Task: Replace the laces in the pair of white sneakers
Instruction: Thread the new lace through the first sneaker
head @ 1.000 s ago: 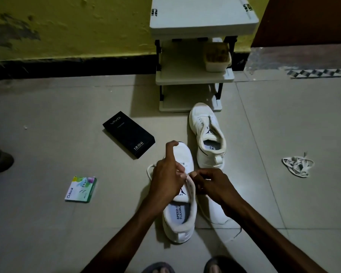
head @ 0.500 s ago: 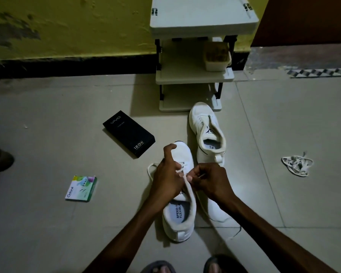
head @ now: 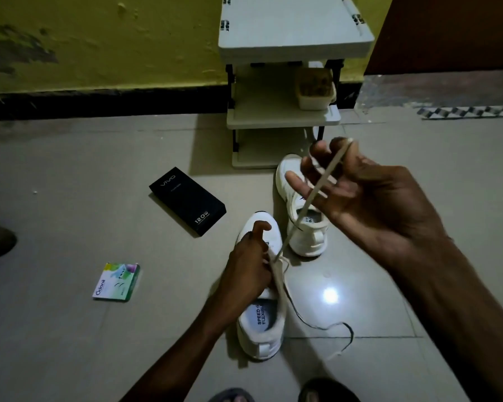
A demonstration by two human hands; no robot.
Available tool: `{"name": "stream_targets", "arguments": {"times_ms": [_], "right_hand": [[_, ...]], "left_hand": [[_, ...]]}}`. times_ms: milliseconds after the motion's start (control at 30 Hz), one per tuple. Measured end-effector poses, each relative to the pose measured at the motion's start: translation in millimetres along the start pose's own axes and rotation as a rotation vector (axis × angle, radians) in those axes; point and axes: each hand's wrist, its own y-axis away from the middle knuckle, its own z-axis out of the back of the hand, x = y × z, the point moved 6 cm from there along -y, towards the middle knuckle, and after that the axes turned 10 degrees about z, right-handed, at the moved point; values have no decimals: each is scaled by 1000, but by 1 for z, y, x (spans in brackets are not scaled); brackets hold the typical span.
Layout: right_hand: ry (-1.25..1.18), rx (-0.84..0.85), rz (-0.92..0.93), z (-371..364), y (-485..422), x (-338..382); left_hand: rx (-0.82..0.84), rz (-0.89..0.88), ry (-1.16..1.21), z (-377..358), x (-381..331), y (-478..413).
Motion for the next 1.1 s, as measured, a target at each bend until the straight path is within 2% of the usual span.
{"name": "stream_targets", "arguments": {"times_ms": [33,67,100,167,233,267,333,433,500,567,667,767,867,1000,1067,1100], "right_hand": [[28,-36,-88,8,-3,-13],[155,-81,-197,22,-4,-30],[395,-108,-292,40,-5,-46],[1086,-72,-345,77,-8,-71],[1677,82,-273,98,-8,-89],[1800,147,-256,103,-5,-97],[1789,194,-258,108,1,-108],[1815,204,-258,112,0,-109],[1817,226,-237,109,-3,-106],[1670,191,-209,100,-5,-98],[1228,61,-219,76,-7,-76],[1036,103,-133,35,-12,-40],[1048,210,-72,8,-7,-21],[1068,246,-158,23,3,-33],[1298,327,-267,43,8,-42],[1505,442,-325,54,10,-49]], "left_hand": [[-54,-28,13,6,-2,2],[-136,-83,-22,13,-5,4],[-225,-161,-102,20,-10,5],[-387,-299,-203,33,-16,8],[-476,-281,-191,45,-15,8],[-496,-256,-187,49,-13,8],[-449,-173,-177,46,-4,5],[-203,28,-94,28,17,-4],[-48,78,-57,15,27,-6],[5,54,-48,9,31,-4],[-30,48,-25,12,32,-2],[-58,65,-43,9,30,0],[-71,82,-47,6,33,2],[-72,78,-34,4,31,4],[-85,82,-35,4,29,5],[-89,87,-40,5,29,5]]}}
